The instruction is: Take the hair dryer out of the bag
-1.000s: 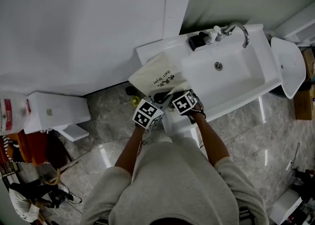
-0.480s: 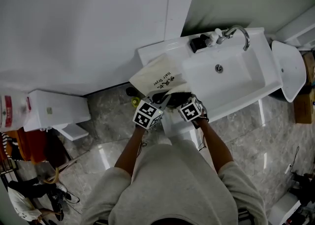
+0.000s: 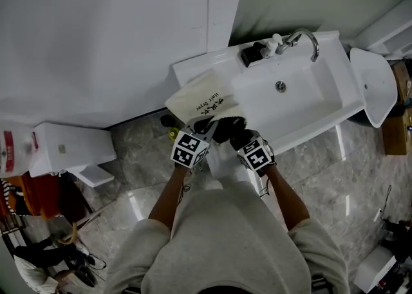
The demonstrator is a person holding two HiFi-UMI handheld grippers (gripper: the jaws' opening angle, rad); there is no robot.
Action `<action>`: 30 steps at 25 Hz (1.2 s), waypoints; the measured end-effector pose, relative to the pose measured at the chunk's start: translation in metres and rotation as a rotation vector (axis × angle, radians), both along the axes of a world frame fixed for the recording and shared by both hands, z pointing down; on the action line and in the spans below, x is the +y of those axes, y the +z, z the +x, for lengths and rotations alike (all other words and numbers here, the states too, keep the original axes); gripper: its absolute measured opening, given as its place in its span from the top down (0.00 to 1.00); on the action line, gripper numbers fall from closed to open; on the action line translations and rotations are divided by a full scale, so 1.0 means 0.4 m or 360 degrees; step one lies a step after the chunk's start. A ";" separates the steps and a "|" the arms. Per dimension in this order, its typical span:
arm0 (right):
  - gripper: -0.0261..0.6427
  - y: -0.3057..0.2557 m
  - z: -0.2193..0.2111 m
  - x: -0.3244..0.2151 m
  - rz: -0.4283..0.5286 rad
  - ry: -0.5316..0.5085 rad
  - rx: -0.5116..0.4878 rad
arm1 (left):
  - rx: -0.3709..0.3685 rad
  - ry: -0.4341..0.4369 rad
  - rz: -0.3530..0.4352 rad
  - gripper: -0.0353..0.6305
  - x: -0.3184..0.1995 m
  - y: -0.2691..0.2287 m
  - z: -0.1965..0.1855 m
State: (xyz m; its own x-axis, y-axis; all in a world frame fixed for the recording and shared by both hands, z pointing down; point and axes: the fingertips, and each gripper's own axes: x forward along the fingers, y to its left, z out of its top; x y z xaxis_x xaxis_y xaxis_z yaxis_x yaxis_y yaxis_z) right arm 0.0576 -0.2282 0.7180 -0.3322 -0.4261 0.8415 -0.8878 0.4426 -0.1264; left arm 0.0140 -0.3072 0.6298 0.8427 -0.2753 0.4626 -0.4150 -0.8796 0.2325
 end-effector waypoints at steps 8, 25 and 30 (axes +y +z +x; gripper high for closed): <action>0.70 -0.057 0.016 0.044 0.0124 0.0086 -0.0138 | -0.0006 -0.0038 -0.0013 0.91 -0.008 0.001 0.003; 0.70 -0.268 0.119 0.037 0.0607 0.0433 -0.0347 | -0.0076 -0.0076 0.0033 0.91 0.020 0.005 0.007; 0.70 -0.350 0.137 0.012 0.0756 0.0469 -0.0358 | -0.0074 -0.0081 0.0050 0.91 0.024 -0.001 0.001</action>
